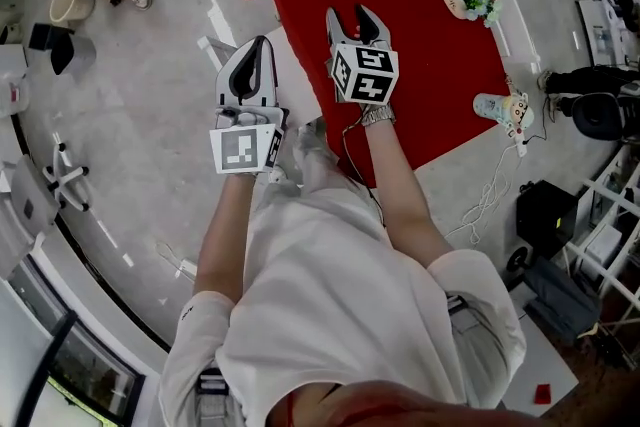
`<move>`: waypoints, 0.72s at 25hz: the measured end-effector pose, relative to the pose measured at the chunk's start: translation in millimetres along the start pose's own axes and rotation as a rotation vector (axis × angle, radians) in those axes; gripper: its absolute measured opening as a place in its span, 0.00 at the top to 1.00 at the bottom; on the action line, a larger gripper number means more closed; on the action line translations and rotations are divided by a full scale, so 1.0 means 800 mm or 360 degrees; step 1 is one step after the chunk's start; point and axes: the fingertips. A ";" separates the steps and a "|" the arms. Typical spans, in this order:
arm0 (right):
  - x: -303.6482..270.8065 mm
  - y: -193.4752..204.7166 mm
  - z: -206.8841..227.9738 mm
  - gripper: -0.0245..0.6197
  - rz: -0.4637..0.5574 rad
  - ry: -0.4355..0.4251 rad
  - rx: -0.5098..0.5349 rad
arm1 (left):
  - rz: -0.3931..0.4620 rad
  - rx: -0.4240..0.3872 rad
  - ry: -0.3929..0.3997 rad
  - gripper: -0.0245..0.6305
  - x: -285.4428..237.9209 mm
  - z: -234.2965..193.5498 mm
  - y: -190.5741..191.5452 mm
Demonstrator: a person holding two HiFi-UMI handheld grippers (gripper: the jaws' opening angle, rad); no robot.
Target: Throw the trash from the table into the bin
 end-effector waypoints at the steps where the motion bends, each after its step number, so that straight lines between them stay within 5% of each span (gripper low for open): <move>1: -0.013 0.005 0.010 0.67 -0.0022 0.0004 -0.0011 | -0.0011 0.0009 -0.0007 0.96 -0.009 0.002 0.003; 18: -0.179 0.078 0.075 0.59 -0.0427 -0.0044 0.0071 | -0.0116 0.0011 -0.0088 0.96 -0.119 -0.007 0.053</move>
Point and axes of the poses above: the fingertips, and each gripper's own axes: x backward along the fingers, z to its right, y out of its underside, and after that the axes turned 8 degrees about x, right-handed
